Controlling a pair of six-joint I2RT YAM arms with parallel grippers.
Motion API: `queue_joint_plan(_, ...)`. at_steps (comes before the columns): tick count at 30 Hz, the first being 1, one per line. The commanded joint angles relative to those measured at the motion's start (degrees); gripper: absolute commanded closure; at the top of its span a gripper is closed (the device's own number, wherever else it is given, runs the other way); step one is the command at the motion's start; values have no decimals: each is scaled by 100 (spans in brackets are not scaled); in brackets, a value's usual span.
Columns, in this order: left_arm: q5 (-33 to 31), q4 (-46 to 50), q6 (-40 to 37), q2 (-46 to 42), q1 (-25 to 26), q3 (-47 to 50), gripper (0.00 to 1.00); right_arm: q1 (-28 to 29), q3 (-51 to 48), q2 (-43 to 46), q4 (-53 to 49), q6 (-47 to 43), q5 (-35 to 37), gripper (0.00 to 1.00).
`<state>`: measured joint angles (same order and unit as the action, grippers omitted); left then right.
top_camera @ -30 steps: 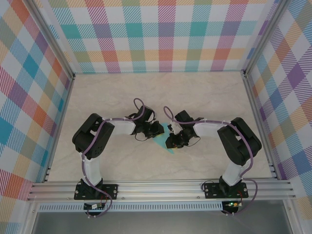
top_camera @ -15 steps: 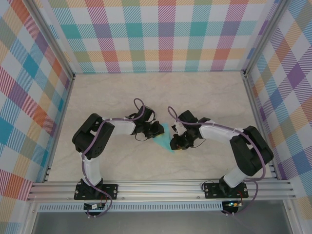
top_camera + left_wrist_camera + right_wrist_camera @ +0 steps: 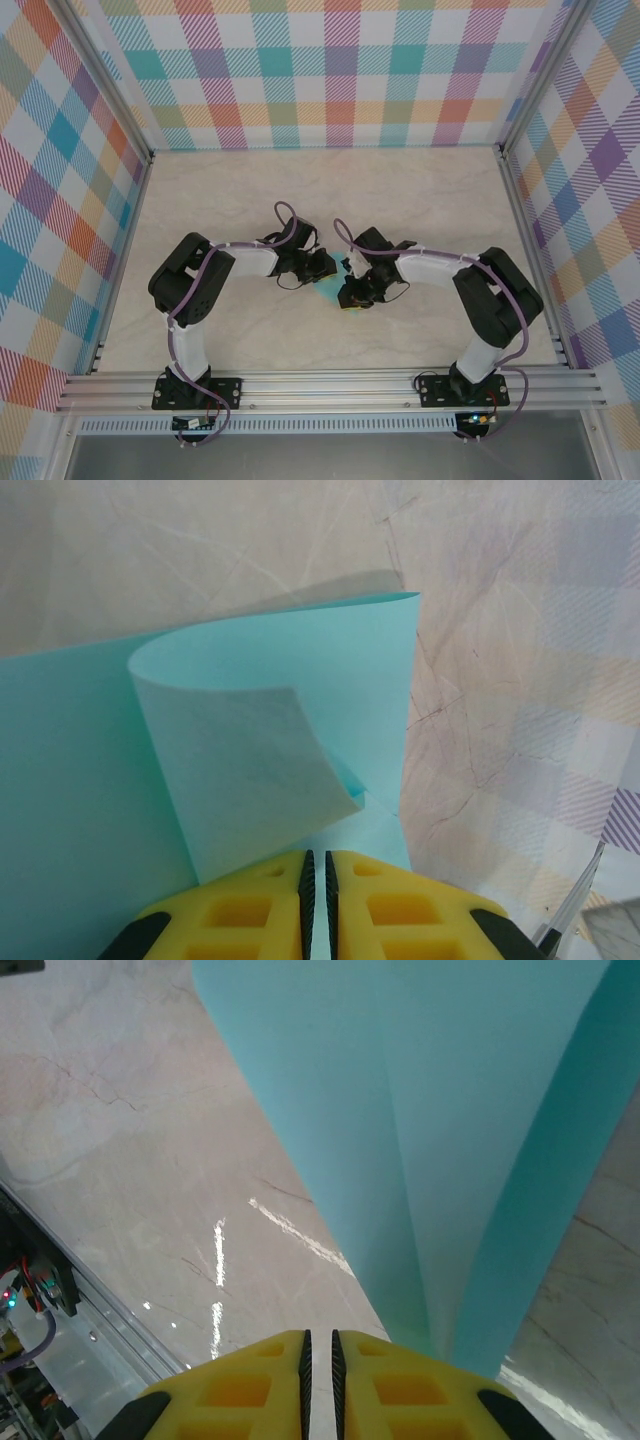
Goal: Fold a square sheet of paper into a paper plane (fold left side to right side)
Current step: Fourth fold the wing at the center of the table.
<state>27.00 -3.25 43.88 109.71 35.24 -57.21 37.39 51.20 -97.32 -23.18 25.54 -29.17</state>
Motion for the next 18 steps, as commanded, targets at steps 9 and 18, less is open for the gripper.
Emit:
queue_joint_plan(9, -239, 559, -99, 47, 79, 175, 85, -144, -38, -222, 223, 120, -113, 85)
queue_joint_plan(18, -262, 570, -112, 50, 79, 184, 85, -144, -134, -262, -257, -75, 307, 85)
